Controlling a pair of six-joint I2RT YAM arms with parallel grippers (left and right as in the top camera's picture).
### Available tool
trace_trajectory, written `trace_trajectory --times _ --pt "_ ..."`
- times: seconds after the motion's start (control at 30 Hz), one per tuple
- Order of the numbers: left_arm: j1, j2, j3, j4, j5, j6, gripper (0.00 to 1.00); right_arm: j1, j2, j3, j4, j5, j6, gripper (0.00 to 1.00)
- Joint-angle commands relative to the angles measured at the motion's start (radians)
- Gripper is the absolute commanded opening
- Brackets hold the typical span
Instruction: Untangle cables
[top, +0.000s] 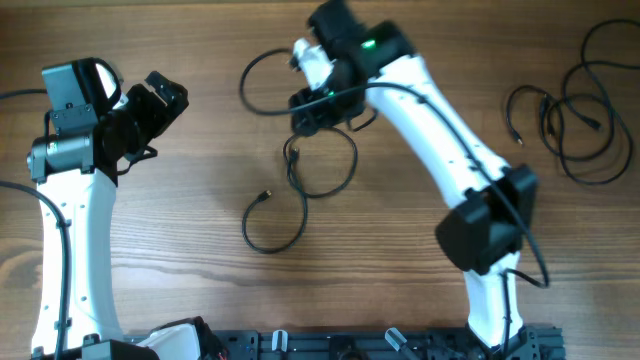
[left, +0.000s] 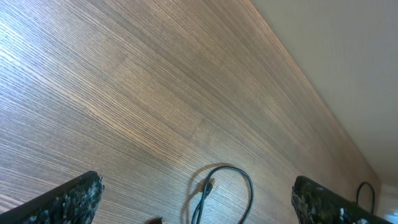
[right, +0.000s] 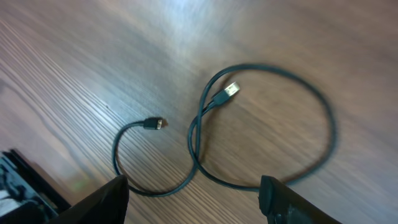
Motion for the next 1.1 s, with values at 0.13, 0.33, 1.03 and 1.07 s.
trace_trajectory --times 0.13,0.33,1.03,1.07 --pt "0.006 -0.003 0.006 -0.001 -0.002 0.018 1.0 0.089 0.157 0.005 0.015 0.145 0.09 0.68" --pt "0.006 -0.003 0.006 -0.001 -0.002 0.018 1.0 0.122 0.219 0.005 0.049 0.146 0.159 0.63" --pt "0.006 -0.003 0.006 -0.001 -0.002 0.018 1.0 0.192 0.313 0.005 0.068 0.307 0.395 0.48" --pt "0.006 -0.003 0.006 -0.001 -0.002 0.018 1.0 0.192 0.317 0.005 0.068 0.301 0.394 0.48"
